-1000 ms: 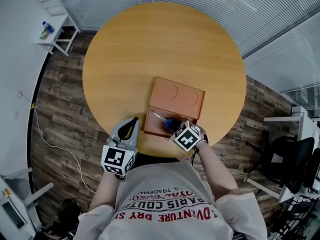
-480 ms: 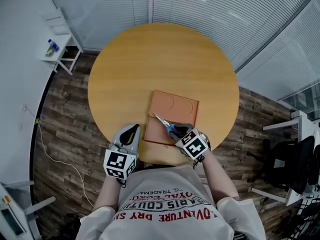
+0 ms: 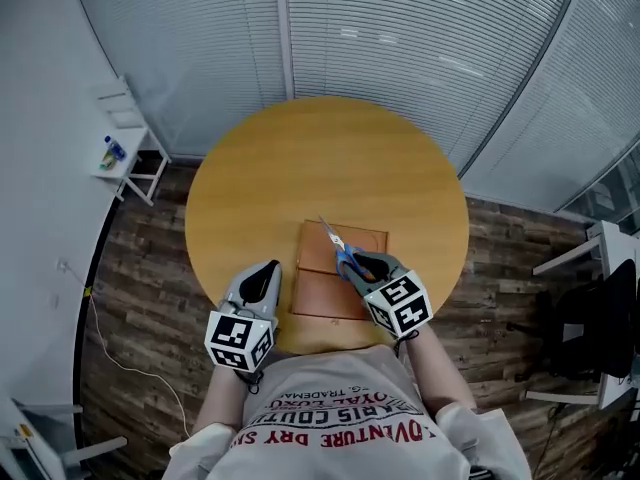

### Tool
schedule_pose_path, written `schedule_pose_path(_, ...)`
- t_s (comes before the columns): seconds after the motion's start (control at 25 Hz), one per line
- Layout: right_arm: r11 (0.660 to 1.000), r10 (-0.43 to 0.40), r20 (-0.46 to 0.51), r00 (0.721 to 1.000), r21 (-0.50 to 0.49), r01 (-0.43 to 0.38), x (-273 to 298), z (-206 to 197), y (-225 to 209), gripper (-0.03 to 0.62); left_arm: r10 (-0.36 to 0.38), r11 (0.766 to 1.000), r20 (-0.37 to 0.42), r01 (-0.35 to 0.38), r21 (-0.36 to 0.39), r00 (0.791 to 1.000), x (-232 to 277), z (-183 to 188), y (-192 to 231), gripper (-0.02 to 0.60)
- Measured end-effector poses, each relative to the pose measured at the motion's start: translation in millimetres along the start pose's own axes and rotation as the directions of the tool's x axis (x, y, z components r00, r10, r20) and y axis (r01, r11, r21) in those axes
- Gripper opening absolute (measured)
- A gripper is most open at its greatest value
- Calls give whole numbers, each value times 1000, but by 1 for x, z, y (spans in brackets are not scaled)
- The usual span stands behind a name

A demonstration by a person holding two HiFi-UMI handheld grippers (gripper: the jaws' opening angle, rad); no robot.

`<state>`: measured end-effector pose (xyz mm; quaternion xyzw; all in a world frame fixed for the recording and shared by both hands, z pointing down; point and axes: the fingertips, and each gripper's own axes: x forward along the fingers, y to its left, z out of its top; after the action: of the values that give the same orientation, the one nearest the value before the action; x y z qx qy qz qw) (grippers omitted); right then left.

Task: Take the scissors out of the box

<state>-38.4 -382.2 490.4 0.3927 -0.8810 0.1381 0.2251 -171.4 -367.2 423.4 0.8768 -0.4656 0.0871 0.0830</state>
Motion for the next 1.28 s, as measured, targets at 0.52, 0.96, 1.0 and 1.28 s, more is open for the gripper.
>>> schedule_pose_path(0.52, 991, -133, 378, 916, 61, 119, -74, 54, -13, 92, -27, 998, 77, 23, 60, 997, 6, 47, -25, 8)
schedule_pose_path(0.96, 991, -131, 370, 920, 52, 120, -74, 54, -20, 92, -42, 998, 70, 38, 59, 997, 16, 45, -29, 8)
schedule_pose_path(1.0, 991, -131, 368, 920, 45, 123, -73, 56, -21, 91, -44, 997, 70, 39, 60, 997, 17, 46, -29, 8)
schedule_pose_path(1.28, 992, -130, 374, 918, 50, 120, -65, 63, -27, 92, -53, 997, 68, 49, 58, 996, 28, 47, -25, 8)
